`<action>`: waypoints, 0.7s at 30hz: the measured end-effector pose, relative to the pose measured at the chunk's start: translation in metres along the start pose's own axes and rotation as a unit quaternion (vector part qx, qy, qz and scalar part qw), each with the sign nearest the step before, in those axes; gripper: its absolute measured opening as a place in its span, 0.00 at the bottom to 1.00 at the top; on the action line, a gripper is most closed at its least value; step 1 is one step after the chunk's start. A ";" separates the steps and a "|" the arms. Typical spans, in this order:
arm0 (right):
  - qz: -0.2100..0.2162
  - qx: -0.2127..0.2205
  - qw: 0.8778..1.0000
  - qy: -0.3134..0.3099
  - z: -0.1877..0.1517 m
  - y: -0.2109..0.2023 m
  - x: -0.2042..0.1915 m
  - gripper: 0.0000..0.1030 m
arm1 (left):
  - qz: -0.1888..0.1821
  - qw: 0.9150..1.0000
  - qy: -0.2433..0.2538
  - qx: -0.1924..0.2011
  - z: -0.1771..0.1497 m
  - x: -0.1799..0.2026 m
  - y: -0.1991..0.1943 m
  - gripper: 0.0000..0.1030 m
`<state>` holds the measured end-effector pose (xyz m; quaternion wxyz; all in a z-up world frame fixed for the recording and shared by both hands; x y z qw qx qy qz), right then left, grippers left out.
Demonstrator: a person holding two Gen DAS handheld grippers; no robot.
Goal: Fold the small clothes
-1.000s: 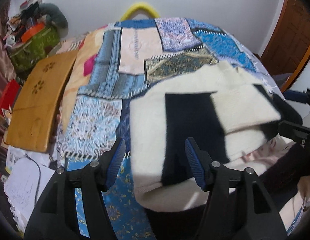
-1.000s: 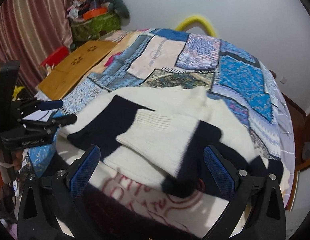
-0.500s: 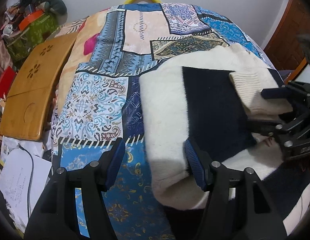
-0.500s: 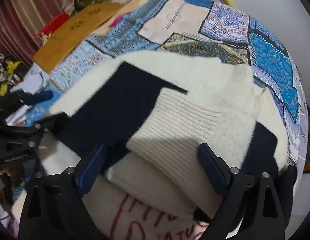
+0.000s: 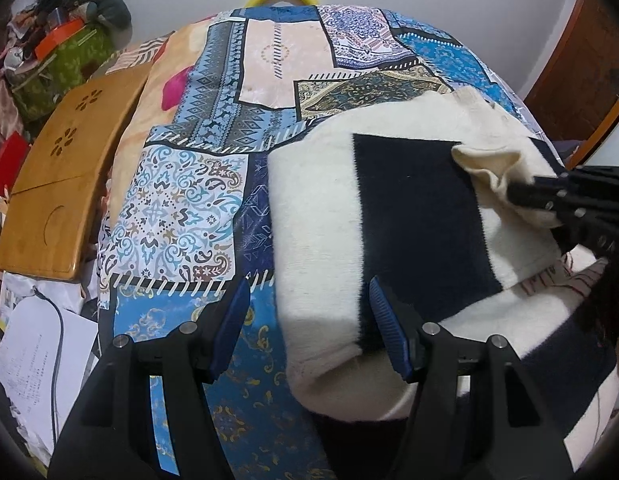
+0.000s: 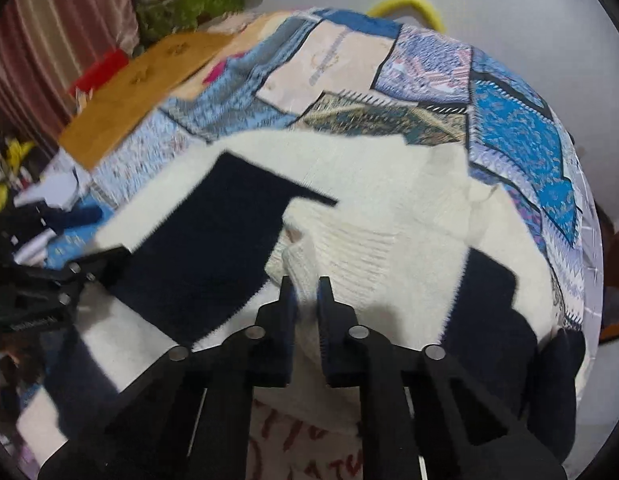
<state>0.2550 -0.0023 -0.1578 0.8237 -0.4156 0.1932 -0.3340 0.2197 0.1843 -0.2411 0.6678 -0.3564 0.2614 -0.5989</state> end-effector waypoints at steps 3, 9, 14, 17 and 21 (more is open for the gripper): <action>-0.002 0.029 0.999 0.013 0.003 -0.019 0.008 0.08 | 0.003 1.000 0.005 0.001 0.003 0.005 -0.004 0.60; -0.011 0.086 0.995 0.045 0.011 -0.063 0.036 0.07 | 0.007 1.000 0.013 0.011 0.008 0.017 -0.016 0.60; -0.011 0.126 0.988 0.088 0.011 -0.098 0.066 0.07 | 0.007 1.000 0.014 0.012 0.013 0.030 -0.021 0.60; -0.019 0.143 0.984 0.104 0.007 -0.114 0.083 0.07 | 0.011 1.000 0.022 0.014 0.018 0.039 -0.025 0.60; -0.032 0.154 0.980 0.126 -0.005 -0.129 0.103 0.07 | 0.010 0.999 0.031 0.024 0.026 0.052 -0.032 0.61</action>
Point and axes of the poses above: each gripper's, at about its wrist camera, not at the fingertips, and y roughly the way its jaws point, x to its right, z to its top, the point moved 1 cm from there along y, roughly the way its jaws point, and after that the axes turned 10 degrees about x, right-handed, at the moved point
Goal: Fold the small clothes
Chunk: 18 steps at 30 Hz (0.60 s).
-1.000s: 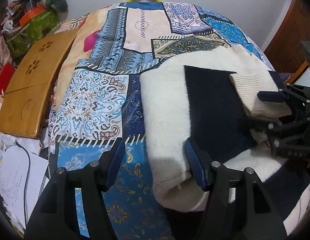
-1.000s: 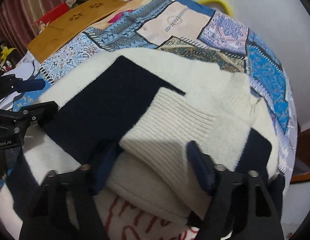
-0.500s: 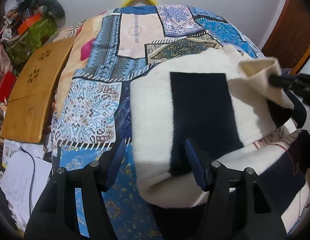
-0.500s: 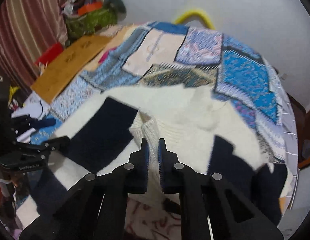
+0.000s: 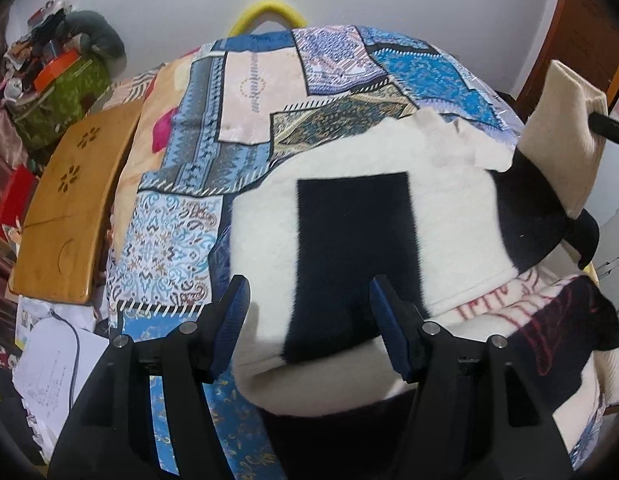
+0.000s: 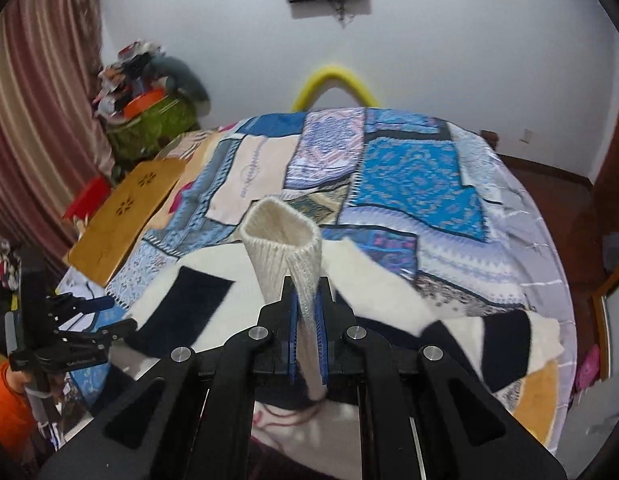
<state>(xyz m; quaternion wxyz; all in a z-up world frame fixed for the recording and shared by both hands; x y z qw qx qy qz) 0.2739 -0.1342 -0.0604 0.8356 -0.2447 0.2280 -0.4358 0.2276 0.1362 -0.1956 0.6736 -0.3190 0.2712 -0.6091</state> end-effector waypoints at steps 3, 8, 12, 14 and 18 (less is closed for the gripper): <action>-0.006 -0.003 1.000 0.011 -0.005 -0.007 0.015 0.07 | -0.002 1.000 0.008 0.006 0.004 0.011 -0.004 0.64; -0.019 -0.014 0.999 0.028 -0.020 -0.015 0.039 0.07 | -0.005 1.000 0.025 0.004 0.006 0.030 -0.004 0.64; -0.029 -0.022 0.998 0.042 -0.031 -0.020 0.057 0.07 | -0.009 0.999 0.036 0.003 0.008 0.043 -0.004 0.64; -0.031 -0.030 0.998 0.050 -0.037 -0.021 0.065 0.07 | -0.011 0.999 0.041 0.004 0.009 0.049 -0.005 0.64; -0.040 -0.038 0.997 0.061 -0.048 -0.027 0.080 0.08 | -0.013 0.999 0.045 0.005 0.012 0.058 -0.005 0.64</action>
Point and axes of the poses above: each gripper's, at about its wrist camera, not at the fingertips, and y roughly the way its jaws point, x to its right, z to its top, the point moved 1 cm from there along y, roughly the way its jaws point, and after that the axes turned 10 degrees about x, right-handed, at the moved point
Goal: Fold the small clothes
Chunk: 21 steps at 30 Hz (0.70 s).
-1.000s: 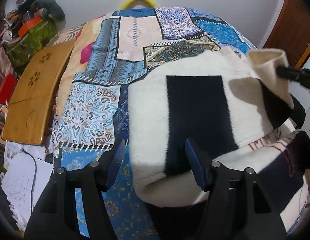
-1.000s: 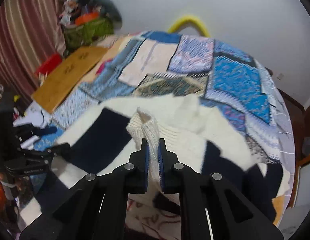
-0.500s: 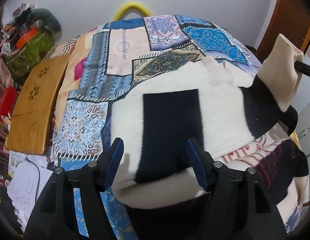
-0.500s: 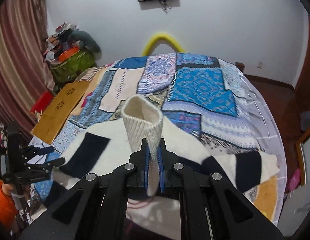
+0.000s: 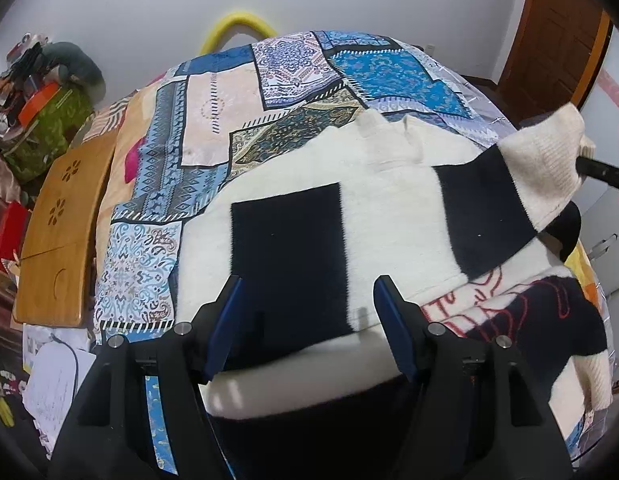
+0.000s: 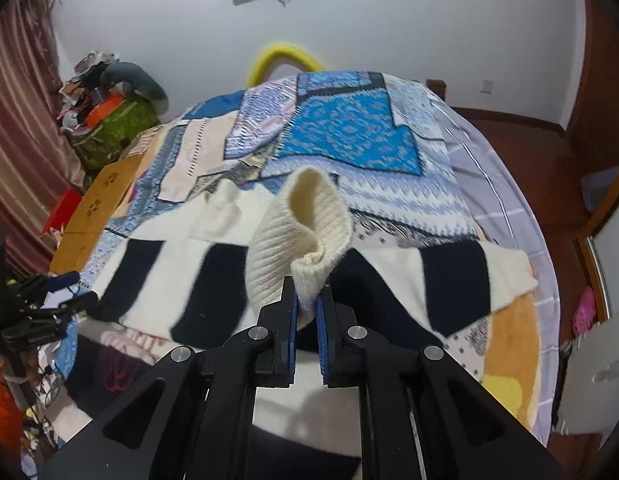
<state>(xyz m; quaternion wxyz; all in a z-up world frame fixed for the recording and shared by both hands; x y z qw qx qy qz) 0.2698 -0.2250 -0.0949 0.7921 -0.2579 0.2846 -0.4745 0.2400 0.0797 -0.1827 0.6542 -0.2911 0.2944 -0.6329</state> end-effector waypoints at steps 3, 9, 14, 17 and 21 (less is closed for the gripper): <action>-0.003 -0.010 1.000 0.008 -0.008 -0.003 0.012 0.09 | -0.002 1.000 0.000 -0.001 0.002 0.005 0.001 0.64; -0.024 -0.009 1.000 0.007 -0.016 -0.016 0.030 0.09 | -0.005 1.000 0.003 -0.003 0.006 0.016 0.005 0.64; -0.047 0.006 0.999 0.020 -0.013 -0.032 0.058 0.09 | -0.007 1.000 0.012 -0.002 0.012 0.028 0.008 0.64; -0.064 0.011 0.997 0.036 -0.013 -0.039 0.078 0.21 | -0.010 1.000 0.015 0.000 0.017 0.036 0.010 0.64; -0.090 0.021 0.994 0.055 -0.016 -0.043 0.105 0.51 | -0.013 1.000 0.017 0.002 0.025 0.045 0.015 0.64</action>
Point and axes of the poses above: each gripper's, at about its wrist camera, not at the fingertips, and y roughly the way its jaws point, x to its right, z to its top, the point moved 1 cm from there along y, roughly the way its jaws point, and after that the axes turned 10 degrees about x, right-handed, at the moved point
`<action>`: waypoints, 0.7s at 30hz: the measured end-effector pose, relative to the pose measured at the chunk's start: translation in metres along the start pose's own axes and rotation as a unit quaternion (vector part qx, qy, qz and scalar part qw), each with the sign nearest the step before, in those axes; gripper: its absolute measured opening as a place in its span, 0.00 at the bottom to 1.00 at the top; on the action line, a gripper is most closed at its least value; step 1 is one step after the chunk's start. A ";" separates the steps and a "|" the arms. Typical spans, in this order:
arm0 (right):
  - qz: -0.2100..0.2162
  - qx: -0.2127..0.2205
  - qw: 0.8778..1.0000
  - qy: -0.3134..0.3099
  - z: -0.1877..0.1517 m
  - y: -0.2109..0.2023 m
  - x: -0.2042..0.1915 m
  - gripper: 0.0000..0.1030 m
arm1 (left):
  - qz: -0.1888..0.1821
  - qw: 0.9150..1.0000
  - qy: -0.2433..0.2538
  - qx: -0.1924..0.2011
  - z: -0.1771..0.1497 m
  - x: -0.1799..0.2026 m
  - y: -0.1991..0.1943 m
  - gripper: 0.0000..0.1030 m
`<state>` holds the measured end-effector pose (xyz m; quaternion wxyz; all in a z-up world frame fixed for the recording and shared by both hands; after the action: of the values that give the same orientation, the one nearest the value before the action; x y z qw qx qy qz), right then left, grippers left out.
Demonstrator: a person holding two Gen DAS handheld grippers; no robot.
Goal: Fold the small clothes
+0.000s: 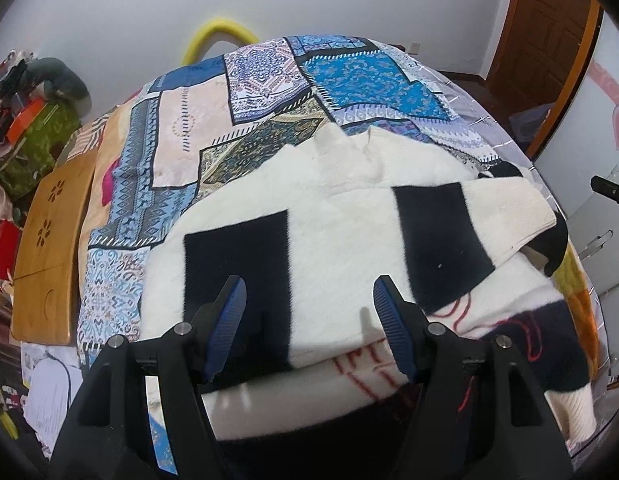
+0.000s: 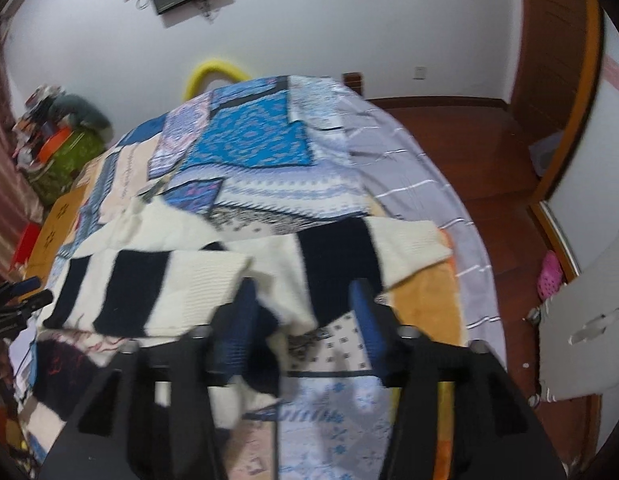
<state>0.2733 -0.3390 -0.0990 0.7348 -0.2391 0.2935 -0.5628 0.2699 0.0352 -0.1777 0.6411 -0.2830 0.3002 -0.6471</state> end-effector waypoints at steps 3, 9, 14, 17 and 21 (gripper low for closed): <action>-0.016 -0.004 1.000 0.003 -0.002 0.005 0.013 0.53 | -0.003 1.000 -0.002 -0.004 0.006 0.006 0.006 0.65; -0.016 -0.035 0.998 0.044 -0.013 0.040 0.042 0.59 | -0.013 1.000 -0.009 -0.015 0.013 0.018 0.020 0.68; -0.022 -0.071 0.995 0.071 -0.030 0.080 0.055 0.59 | -0.013 0.999 -0.005 -0.032 0.013 0.027 0.036 0.68; -0.011 -0.090 0.992 0.093 -0.040 0.102 0.062 0.59 | -0.015 0.999 -0.009 -0.045 0.011 0.027 0.043 0.68; -0.004 -0.100 0.989 0.109 -0.045 0.124 0.070 0.59 | -0.016 0.999 -0.009 -0.042 0.010 0.024 0.043 0.68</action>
<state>0.3409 -0.3758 -0.2271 0.6687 -0.2500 0.4254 -0.5563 0.3055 0.0107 -0.2041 0.6211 -0.3208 0.3168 -0.6411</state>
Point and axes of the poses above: each gripper's, at about its wrist camera, not at the fingertips, and y roughly the way its jaws point, x to its right, z to its top, the point moved 1 cm from there along y, roughly the way its jaws point, and after that the axes turned 10 degrees about x, right-handed, at the moved point
